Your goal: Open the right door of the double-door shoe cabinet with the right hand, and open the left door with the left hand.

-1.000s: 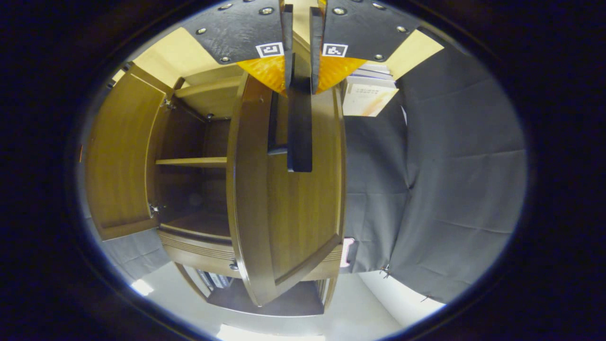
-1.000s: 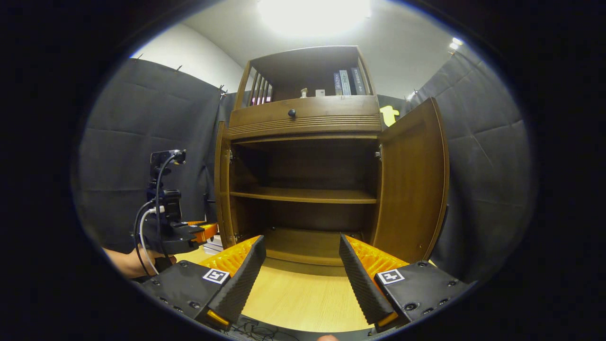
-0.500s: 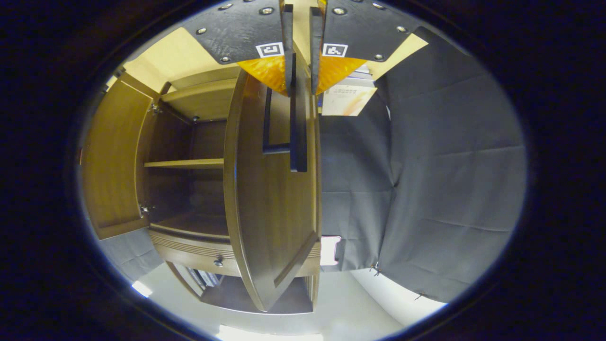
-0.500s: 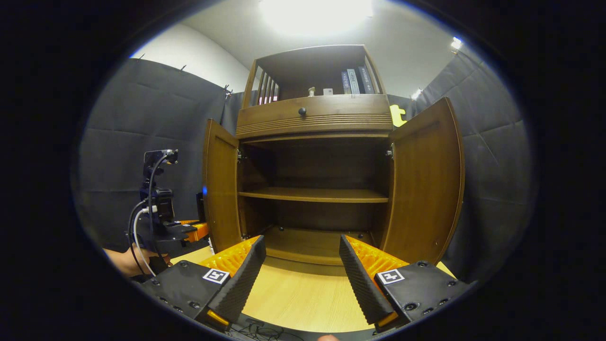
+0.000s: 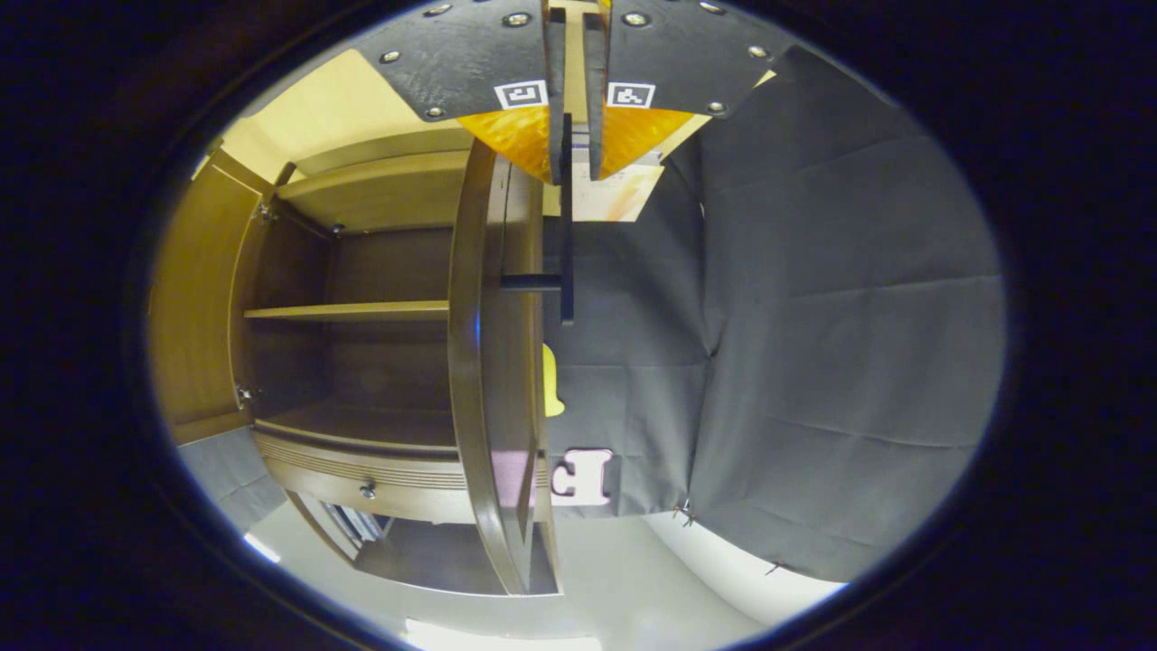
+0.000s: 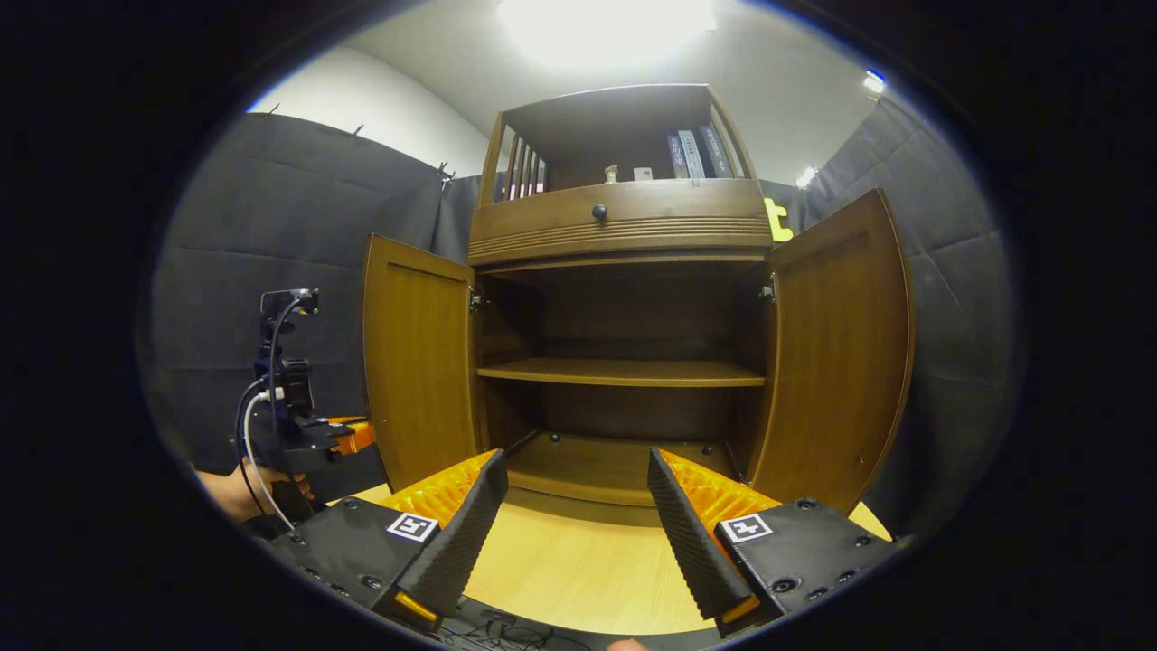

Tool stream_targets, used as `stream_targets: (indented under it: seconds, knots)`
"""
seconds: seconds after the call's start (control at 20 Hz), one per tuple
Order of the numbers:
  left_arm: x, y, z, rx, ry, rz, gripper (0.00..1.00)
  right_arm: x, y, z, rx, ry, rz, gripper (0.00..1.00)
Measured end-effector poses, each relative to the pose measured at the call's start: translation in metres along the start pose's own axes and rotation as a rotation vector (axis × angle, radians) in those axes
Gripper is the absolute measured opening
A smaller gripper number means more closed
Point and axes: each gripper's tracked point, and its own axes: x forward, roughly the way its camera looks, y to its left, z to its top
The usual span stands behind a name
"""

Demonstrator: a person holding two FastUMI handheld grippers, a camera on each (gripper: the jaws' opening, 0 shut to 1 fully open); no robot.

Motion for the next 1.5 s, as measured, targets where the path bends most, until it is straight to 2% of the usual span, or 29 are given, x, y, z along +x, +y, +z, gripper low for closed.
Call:
stream_targets:
  seconds: [0.2,0.4,0.8,1.25,1.5]
  knots:
    - [-0.024,0.042,0.007,0.036,-0.025,0.052,0.09,-0.006,0.009,0.008,-0.004,-0.029,0.006,0.97]
    - [-0.048,0.042,0.013,0.018,-0.025,0.032,0.1,-0.013,0.001,0.013,-0.003,-0.042,-0.001,0.97]
    - [-0.129,-0.024,0.054,0.023,-0.058,-0.09,0.1,-0.049,-0.054,0.015,0.001,-0.062,-0.058,0.96]
    - [-0.186,-0.072,0.05,0.034,-0.053,-0.128,0.1,-0.089,-0.105,0.015,0.024,-0.078,-0.114,0.96]
    - [-0.208,-0.078,0.051,0.007,-0.068,-0.121,0.44,-0.1,-0.118,0.016,0.026,-0.079,-0.123,0.96]
